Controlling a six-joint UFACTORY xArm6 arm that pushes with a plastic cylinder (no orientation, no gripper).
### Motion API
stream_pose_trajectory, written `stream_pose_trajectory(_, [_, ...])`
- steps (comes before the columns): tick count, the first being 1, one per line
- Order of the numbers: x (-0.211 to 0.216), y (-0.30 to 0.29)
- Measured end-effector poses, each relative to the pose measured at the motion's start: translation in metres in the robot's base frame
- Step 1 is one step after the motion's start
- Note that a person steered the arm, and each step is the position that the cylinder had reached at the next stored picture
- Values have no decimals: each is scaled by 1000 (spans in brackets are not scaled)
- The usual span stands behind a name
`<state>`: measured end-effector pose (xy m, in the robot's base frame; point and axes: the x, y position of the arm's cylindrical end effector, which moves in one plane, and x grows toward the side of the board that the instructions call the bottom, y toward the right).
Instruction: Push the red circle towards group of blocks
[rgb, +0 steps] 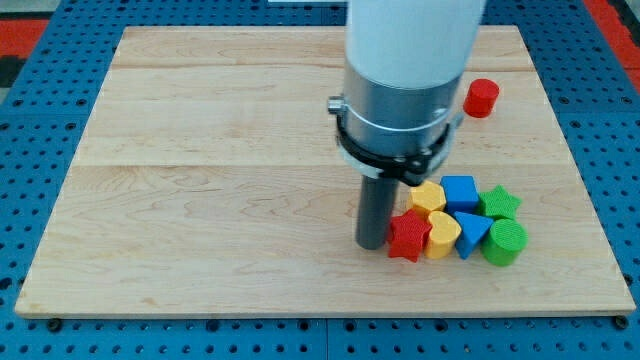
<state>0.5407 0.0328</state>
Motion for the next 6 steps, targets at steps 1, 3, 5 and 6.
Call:
stream_pose_trajectory(1, [-32,-41])
stream_pose_trajectory(3, [-108,-11])
stream_pose_trajectory(5, [-122,172])
stream_pose_trajectory(6, [-151,223])
